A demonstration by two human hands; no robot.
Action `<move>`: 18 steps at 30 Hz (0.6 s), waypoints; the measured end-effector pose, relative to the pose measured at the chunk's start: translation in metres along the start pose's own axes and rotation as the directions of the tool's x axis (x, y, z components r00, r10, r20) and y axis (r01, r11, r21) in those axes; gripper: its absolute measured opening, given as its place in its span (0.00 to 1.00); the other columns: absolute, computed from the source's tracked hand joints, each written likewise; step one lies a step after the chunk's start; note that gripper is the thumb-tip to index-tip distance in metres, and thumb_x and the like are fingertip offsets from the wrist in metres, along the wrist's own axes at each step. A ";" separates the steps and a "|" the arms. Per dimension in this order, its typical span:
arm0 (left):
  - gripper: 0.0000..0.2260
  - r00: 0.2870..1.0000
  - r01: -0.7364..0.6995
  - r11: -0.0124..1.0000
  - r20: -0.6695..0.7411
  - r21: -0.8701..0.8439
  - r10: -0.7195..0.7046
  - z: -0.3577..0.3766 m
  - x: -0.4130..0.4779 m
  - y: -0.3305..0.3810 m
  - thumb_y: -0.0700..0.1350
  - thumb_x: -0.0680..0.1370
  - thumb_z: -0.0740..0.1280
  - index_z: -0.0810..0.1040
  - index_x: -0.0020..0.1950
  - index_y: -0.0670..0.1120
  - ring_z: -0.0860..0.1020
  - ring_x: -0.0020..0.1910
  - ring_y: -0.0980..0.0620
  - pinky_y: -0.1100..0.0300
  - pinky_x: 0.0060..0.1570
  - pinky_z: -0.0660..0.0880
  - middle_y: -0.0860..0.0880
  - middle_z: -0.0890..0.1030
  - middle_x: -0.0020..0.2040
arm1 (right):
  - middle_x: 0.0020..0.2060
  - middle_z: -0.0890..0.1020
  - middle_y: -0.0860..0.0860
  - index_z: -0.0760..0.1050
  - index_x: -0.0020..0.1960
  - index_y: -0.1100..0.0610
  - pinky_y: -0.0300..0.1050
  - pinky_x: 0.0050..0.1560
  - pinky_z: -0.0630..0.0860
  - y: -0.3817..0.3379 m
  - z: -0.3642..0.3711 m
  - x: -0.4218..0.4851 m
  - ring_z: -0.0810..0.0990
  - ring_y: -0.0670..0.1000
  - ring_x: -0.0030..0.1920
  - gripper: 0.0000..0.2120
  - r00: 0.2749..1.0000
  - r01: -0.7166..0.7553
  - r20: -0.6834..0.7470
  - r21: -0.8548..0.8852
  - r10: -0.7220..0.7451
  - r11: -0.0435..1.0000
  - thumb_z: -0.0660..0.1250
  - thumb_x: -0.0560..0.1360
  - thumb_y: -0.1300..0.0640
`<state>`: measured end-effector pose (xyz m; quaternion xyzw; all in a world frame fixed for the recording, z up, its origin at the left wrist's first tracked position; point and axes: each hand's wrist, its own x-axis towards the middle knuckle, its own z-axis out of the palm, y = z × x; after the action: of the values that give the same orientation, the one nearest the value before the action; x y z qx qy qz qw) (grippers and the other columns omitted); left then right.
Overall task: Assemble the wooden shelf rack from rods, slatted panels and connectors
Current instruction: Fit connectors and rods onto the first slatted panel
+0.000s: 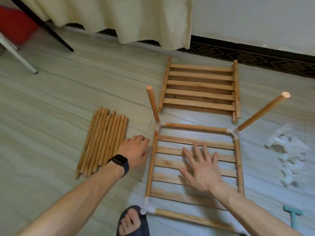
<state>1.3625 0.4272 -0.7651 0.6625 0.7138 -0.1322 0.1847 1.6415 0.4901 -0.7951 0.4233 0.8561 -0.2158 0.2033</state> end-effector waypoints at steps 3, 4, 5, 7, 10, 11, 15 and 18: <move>0.22 0.939 0.342 0.932 0.063 -0.117 -0.337 0.010 -0.026 -0.033 0.53 0.82 0.60 0.63 0.76 0.50 0.72 0.66 0.45 0.51 0.59 0.74 0.48 0.69 0.72 | 0.74 0.22 0.49 0.24 0.75 0.37 0.73 0.71 0.30 -0.012 0.020 0.006 0.19 0.59 0.72 0.36 0.997 0.012 0.082 -0.015 -0.011 1.000 0.39 0.77 0.27; 0.21 0.911 0.412 0.898 0.086 -0.156 -0.403 0.014 -0.033 -0.045 0.54 0.82 0.60 0.65 0.74 0.49 0.74 0.63 0.45 0.51 0.57 0.76 0.47 0.70 0.70 | 0.75 0.24 0.49 0.24 0.75 0.37 0.73 0.71 0.31 -0.016 0.027 0.010 0.19 0.59 0.73 0.36 0.998 0.008 0.067 -0.017 -0.007 1.000 0.39 0.77 0.26; 0.20 0.889 0.458 0.869 0.108 -0.187 -0.445 0.018 -0.037 -0.052 0.54 0.82 0.60 0.66 0.72 0.49 0.75 0.60 0.45 0.51 0.53 0.77 0.47 0.70 0.69 | 0.77 0.27 0.50 0.26 0.76 0.37 0.74 0.71 0.32 -0.019 0.032 0.011 0.21 0.58 0.74 0.36 1.000 0.000 0.025 -0.023 0.000 1.000 0.39 0.77 0.26; 0.19 0.862 0.506 0.833 0.128 -0.224 -0.490 0.028 -0.043 -0.064 0.55 0.81 0.61 0.67 0.70 0.50 0.77 0.56 0.45 0.53 0.46 0.77 0.47 0.70 0.67 | 0.79 0.30 0.50 0.29 0.77 0.37 0.74 0.70 0.33 -0.024 0.033 0.014 0.23 0.57 0.75 0.36 1.000 -0.025 -0.012 -0.027 0.025 0.999 0.40 0.77 0.25; 0.18 0.837 0.545 0.798 0.108 -0.259 -0.536 0.038 -0.043 -0.060 0.58 0.81 0.62 0.68 0.66 0.51 0.76 0.54 0.47 0.55 0.40 0.74 0.49 0.69 0.64 | 0.72 0.19 0.47 0.20 0.73 0.37 0.73 0.69 0.27 -0.024 0.033 0.016 0.16 0.56 0.70 0.36 0.996 -0.016 0.084 -0.033 0.018 0.999 0.38 0.77 0.26; 0.18 0.832 0.550 0.797 0.085 -0.247 -0.548 0.040 -0.042 -0.058 0.59 0.80 0.62 0.69 0.64 0.50 0.75 0.54 0.48 0.54 0.41 0.75 0.49 0.70 0.63 | 0.71 0.18 0.47 0.20 0.72 0.37 0.73 0.69 0.27 -0.025 0.029 0.016 0.15 0.56 0.70 0.36 0.996 -0.015 0.090 -0.026 0.018 1.000 0.37 0.77 0.26; 0.16 0.819 0.573 0.803 0.089 -0.166 -0.566 0.041 -0.034 -0.048 0.59 0.82 0.60 0.74 0.59 0.48 0.77 0.54 0.46 0.54 0.44 0.75 0.48 0.76 0.58 | 0.71 0.18 0.47 0.20 0.73 0.38 0.74 0.70 0.28 -0.028 0.025 0.016 0.16 0.57 0.70 0.36 0.991 -0.020 0.133 -0.025 0.023 0.999 0.37 0.76 0.26; 0.13 0.803 0.593 0.762 0.123 -0.259 -0.583 0.039 -0.030 -0.040 0.56 0.82 0.60 0.75 0.55 0.48 0.80 0.46 0.47 0.56 0.40 0.75 0.48 0.80 0.50 | 0.71 0.18 0.48 0.21 0.73 0.38 0.74 0.69 0.28 -0.027 0.024 0.016 0.16 0.57 0.70 0.36 0.989 -0.010 0.147 -0.039 0.016 0.999 0.37 0.76 0.26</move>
<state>1.3279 0.3798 -0.7892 0.3691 0.8933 -0.0907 0.2398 1.6145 0.4722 -0.8175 0.4078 0.8399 -0.2289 0.2753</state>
